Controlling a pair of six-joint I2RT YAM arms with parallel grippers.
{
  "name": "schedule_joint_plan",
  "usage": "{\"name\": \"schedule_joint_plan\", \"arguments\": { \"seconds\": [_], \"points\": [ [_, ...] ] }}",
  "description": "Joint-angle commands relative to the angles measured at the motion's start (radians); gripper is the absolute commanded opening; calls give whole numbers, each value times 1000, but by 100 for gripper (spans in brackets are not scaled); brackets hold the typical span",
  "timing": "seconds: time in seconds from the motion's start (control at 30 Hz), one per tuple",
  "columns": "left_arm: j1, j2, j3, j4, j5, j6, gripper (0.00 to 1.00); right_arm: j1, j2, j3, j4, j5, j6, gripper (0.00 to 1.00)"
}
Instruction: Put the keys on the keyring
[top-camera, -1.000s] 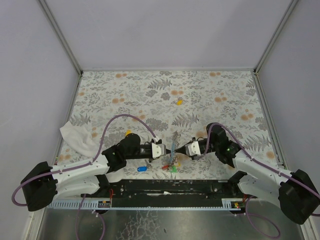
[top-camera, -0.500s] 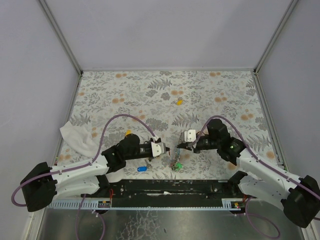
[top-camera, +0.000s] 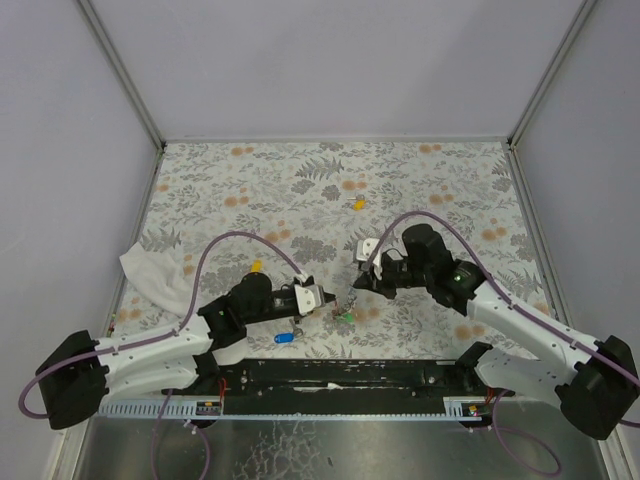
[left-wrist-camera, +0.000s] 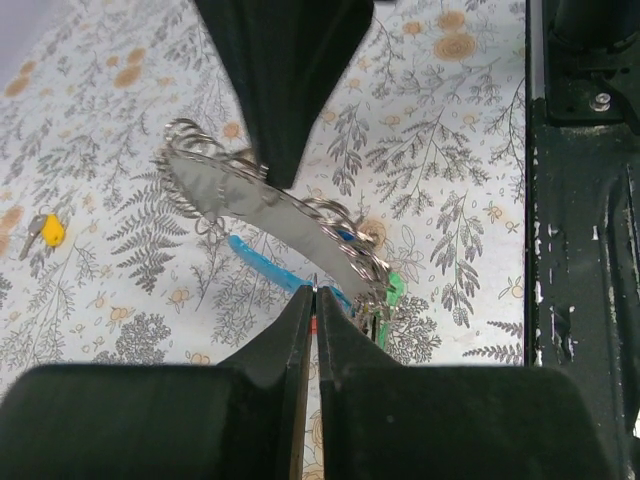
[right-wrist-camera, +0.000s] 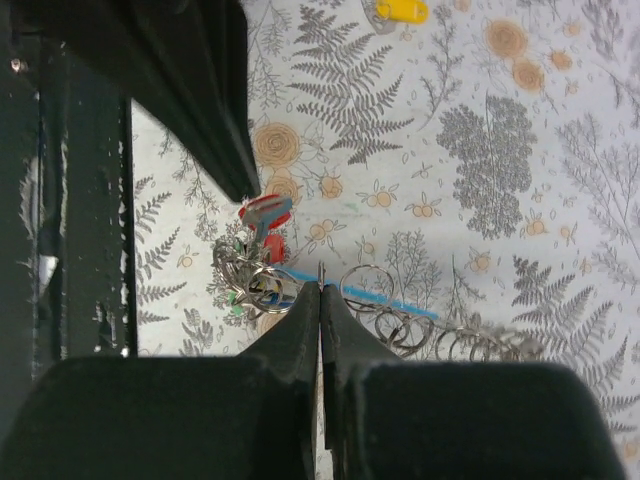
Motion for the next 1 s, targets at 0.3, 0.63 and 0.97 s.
{"name": "schedule_joint_plan", "arguments": {
  "seconds": [0.3,0.63,0.97],
  "points": [
    [40,-115,-29,87,137,-23,0,-47,-68,-207,351,-430,-392,0],
    [40,-118,-5,38,202,-9,0,-127,68,-116,232,-705,-591,0],
    [14,-66,13,37,114,-5,0,-131,101,-104,187,-706,-640,0]
  ]
}}
